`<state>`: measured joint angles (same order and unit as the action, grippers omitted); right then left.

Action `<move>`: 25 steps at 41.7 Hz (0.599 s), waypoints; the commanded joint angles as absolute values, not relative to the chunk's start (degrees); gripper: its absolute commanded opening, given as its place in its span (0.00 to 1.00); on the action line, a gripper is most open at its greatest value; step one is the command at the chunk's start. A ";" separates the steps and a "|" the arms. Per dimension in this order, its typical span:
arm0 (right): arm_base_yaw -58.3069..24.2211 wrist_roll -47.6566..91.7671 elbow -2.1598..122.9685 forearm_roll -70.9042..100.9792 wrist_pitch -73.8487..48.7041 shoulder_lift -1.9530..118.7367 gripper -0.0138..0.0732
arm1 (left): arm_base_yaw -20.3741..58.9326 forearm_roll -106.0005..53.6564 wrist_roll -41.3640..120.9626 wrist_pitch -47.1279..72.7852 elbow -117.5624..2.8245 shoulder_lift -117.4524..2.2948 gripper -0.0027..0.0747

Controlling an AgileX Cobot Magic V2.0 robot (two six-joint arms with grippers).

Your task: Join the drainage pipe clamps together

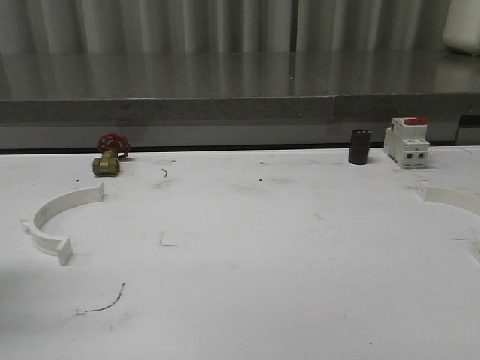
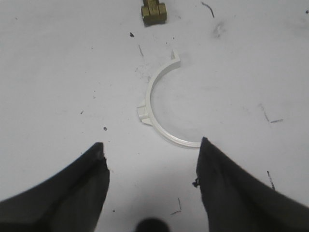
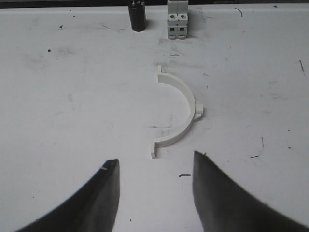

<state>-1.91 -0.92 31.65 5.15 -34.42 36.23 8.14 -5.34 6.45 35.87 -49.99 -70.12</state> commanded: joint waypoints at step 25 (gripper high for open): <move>-1.62 -0.43 33.56 4.79 -30.54 36.60 0.60 | 8.63 -6.16 6.34 33.78 -65.44 -99.54 0.55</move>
<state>-1.91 -0.92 31.65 5.15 -34.42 36.23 8.40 -5.34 6.45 36.09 -63.33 -100.44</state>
